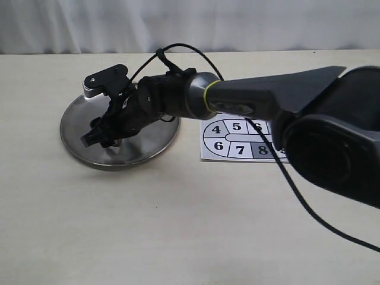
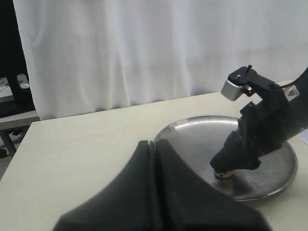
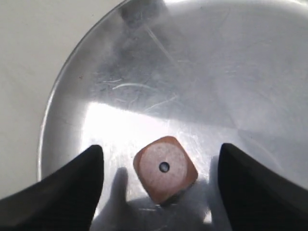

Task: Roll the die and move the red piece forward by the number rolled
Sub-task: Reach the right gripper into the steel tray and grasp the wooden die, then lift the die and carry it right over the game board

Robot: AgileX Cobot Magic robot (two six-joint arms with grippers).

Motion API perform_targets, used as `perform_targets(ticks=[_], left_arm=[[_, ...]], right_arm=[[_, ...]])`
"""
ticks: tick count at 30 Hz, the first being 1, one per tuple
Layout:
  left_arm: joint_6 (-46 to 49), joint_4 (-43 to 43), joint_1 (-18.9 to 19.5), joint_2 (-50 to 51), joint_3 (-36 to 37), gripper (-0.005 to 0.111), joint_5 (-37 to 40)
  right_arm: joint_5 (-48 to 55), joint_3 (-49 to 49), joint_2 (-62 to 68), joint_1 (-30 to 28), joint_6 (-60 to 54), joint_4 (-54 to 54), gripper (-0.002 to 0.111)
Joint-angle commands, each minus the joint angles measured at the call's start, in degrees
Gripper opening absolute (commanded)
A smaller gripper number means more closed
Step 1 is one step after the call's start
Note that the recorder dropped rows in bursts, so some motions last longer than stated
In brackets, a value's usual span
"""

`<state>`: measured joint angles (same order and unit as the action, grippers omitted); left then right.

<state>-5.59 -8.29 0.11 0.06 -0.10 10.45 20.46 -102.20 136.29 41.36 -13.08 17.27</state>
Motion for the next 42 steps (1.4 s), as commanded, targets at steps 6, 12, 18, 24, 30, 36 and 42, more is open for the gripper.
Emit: perform_targets(ticks=[6, 12, 18, 24, 30, 36, 42], left_arm=[[-0.1, 0.0, -0.1, -0.1, 0.1, 0.0, -0.5], [-0.1, 0.0, -0.1, -0.1, 0.1, 0.0, -0.5], [-0.1, 0.0, -0.1, -0.1, 0.1, 0.0, -0.5], [-0.1, 0.0, -0.1, -0.1, 0.1, 0.0, -0.5], [-0.1, 0.0, -0.1, -0.1, 0.1, 0.0, -0.5], [-0.1, 0.0, -0.1, -0.1, 0.1, 0.0, -0.5], [-0.1, 0.0, -0.1, -0.1, 0.1, 0.0, -0.5]], right_arm=[[0.4, -1.8, 2.8, 0.0, -6.4, -0.6, 0.037], [2.9, -1.8, 0.8, -0.1, -6.2, -0.6, 0.004], [12.7, -1.8, -7.0, -2.4, -5.7, -0.7, 0.004], [21.5, -1.8, -17.0, -8.9, -3.6, -0.6, 0.004], [30.1, -1.6, -23.1, -17.6, -1.9, -3.1, 0.004], [33.3, 1.6, -22.6, -25.9, 4.4, -7.3, 0.004], [28.8, 9.4, -19.9, -30.2, 4.9, -7.8, 0.004]])
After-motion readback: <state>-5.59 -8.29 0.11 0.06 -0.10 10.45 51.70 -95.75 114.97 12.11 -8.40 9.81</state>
